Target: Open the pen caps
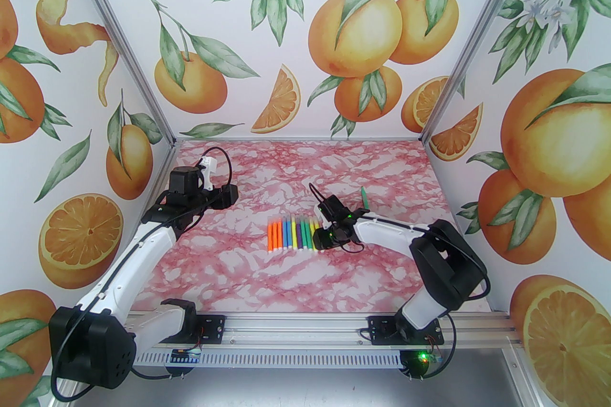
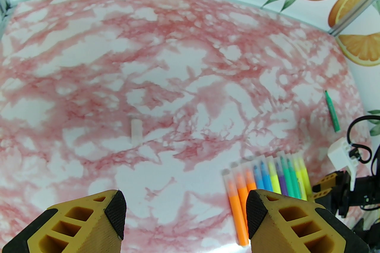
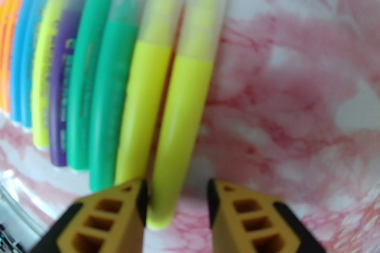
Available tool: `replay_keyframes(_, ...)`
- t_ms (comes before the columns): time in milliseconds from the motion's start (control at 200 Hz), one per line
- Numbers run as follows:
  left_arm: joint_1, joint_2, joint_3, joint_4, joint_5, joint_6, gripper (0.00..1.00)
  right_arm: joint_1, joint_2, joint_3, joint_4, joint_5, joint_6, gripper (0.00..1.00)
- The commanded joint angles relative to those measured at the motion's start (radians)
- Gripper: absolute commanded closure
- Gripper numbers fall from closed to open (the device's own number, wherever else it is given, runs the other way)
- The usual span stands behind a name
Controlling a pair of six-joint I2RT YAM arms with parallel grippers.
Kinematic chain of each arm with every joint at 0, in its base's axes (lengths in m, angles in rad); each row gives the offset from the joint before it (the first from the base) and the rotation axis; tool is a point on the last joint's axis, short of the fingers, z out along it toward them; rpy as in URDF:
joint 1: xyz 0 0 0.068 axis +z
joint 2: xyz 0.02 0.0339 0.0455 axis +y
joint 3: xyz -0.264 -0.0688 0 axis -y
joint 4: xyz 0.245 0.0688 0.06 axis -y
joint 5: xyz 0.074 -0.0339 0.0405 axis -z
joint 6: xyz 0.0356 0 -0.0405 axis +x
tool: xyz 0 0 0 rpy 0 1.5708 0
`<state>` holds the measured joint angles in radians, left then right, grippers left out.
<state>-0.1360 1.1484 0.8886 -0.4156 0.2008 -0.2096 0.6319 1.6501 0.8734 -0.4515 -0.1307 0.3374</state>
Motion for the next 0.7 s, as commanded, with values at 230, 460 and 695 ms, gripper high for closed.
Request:
replay_keyframes(230, 0.003, -0.027, -0.01, 0.011, 0.009, -0.014, 0.29, 0.026, 0.045, 0.062, -0.094, 0.116, 0.003, 0.67)
replay_keyframes(460, 0.004, -0.014, -0.031, 0.04, 0.035, -0.029, 0.29, 0.029, 0.06, 0.063, -0.092, 0.104, 0.002, 0.79)
replay_keyframes(695, -0.005, 0.013, -0.077, 0.128, 0.167, -0.106, 0.29, 0.027, -0.007, 0.044, -0.049, 0.065, -0.005, 0.91)
